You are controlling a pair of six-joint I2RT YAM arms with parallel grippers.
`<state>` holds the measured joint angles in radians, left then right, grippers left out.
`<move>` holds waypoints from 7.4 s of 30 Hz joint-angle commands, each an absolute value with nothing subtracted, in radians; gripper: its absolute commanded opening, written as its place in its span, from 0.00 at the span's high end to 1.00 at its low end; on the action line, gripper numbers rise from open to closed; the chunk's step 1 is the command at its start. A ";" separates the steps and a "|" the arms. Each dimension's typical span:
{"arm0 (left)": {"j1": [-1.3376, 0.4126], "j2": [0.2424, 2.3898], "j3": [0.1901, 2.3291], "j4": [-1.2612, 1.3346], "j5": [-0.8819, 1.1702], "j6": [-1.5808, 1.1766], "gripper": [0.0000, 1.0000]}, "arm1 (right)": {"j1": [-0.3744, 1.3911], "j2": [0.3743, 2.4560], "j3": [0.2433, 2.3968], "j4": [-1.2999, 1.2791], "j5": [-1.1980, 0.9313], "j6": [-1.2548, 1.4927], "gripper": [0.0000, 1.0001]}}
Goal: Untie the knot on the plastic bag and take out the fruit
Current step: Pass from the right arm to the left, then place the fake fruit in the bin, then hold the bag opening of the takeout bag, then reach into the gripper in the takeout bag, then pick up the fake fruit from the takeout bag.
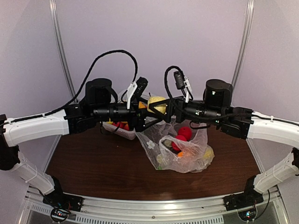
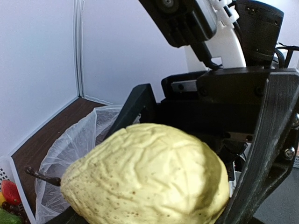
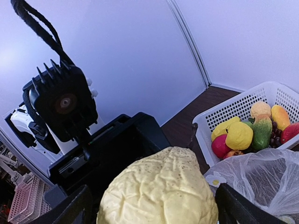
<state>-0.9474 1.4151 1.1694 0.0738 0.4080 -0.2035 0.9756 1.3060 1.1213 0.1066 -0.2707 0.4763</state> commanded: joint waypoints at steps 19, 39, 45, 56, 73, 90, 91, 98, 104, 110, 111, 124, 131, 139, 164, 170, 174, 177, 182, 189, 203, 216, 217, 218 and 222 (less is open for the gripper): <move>-0.595 1.352 1.132 -0.091 0.368 -0.291 0.37 | 0.980 1.097 1.165 -0.206 0.139 0.359 0.00; -0.296 1.732 1.305 -0.385 0.135 -0.223 0.37 | 0.980 1.049 1.096 -0.213 0.183 0.360 0.00; -0.295 1.771 1.322 -0.416 0.105 -0.226 0.36 | 0.979 1.044 1.084 -0.221 0.193 0.363 0.00; -0.295 1.789 1.335 -0.431 0.130 -0.236 0.17 | 0.978 1.046 1.063 -0.215 0.200 0.382 0.00; -0.295 1.728 1.316 -0.413 0.078 -0.240 0.08 | 0.978 1.034 1.058 -0.225 0.199 0.380 0.00; -0.506 1.348 1.155 -0.262 0.103 -0.059 0.03 | 0.981 1.015 1.027 -0.289 0.158 0.377 0.00; -0.543 1.351 1.155 -0.262 0.138 -0.037 0.02 | 0.980 1.015 1.020 -0.287 0.154 0.383 0.01; -0.658 1.391 1.135 -0.206 0.441 -0.056 0.02 | 0.980 1.037 1.009 -0.281 0.124 0.407 0.01; -0.681 1.479 1.193 -0.200 0.483 -0.090 0.02 | 0.983 1.093 1.022 -0.270 0.084 0.406 0.01; -0.681 1.576 1.287 -0.193 0.479 -0.120 0.02 | 0.991 1.195 1.082 -0.312 0.040 0.383 0.04; -0.681 1.592 1.303 -0.194 0.477 -0.123 0.02 | 0.991 1.210 1.094 -0.325 0.046 0.381 0.04; -0.681 1.690 1.371 -0.218 0.504 -0.167 0.69 | 0.996 1.423 1.260 -0.496 0.155 0.443 0.07; -0.689 1.645 1.299 -0.182 0.492 -0.227 1.00 | 1.006 1.463 1.191 -0.587 0.230 0.528 0.11; -0.721 1.569 1.203 -0.123 0.435 -0.278 1.00 | 1.054 1.341 0.926 -0.645 0.226 0.667 0.12; -0.778 1.510 1.156 -0.107 0.400 -0.237 1.00 | 1.058 1.473 1.056 -0.536 0.431 0.609 0.15; -0.778 1.511 1.157 -0.112 0.390 -0.234 1.00 | 1.004 1.547 1.046 -0.416 0.419 0.562 0.13; -0.777 1.513 1.158 -0.115 0.389 -0.234 1.00 | 0.970 1.606 1.057 -0.367 0.411 0.524 0.11; -0.777 1.515 1.158 -0.115 0.389 -0.233 1.00 | 0.948 1.649 1.073 -0.341 0.394 0.511 0.11; -0.776 1.516 1.160 -0.117 0.391 -0.233 1.00 | 0.930 1.726 1.093 -0.326 0.383 0.504 0.11; -0.777 1.516 1.160 -0.118 0.387 -0.233 1.00 | 0.920 1.799 1.085 -0.310 0.375 0.525 0.09; -0.777 1.519 1.161 -0.122 0.375 -0.232 1.00 | 0.919 1.704 1.048 -0.256 0.306 0.514 0.33; -0.777 1.516 1.166 -0.137 0.350 -0.232 1.00 | 0.955 1.447 0.922 -0.096 0.187 0.471 0.37; -0.777 1.517 1.166 -0.138 0.349 -0.232 1.00 | 0.962 1.428 0.913 -0.084 0.172 0.464 0.37; -0.777 1.518 1.167 -0.138 0.347 -0.233 1.00 | 0.968 1.409 0.903 -0.074 0.156 0.455 0.37; -0.776 1.519 1.167 -0.143 0.329 -0.228 1.00 | 0.992 1.334 0.876 -0.046 0.102 0.423 0.38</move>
<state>-0.7753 1.5314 1.1667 -0.1513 0.3576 -0.2481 0.9691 1.4010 0.9066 -0.1066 0.1707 0.4656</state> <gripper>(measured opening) 0.004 0.724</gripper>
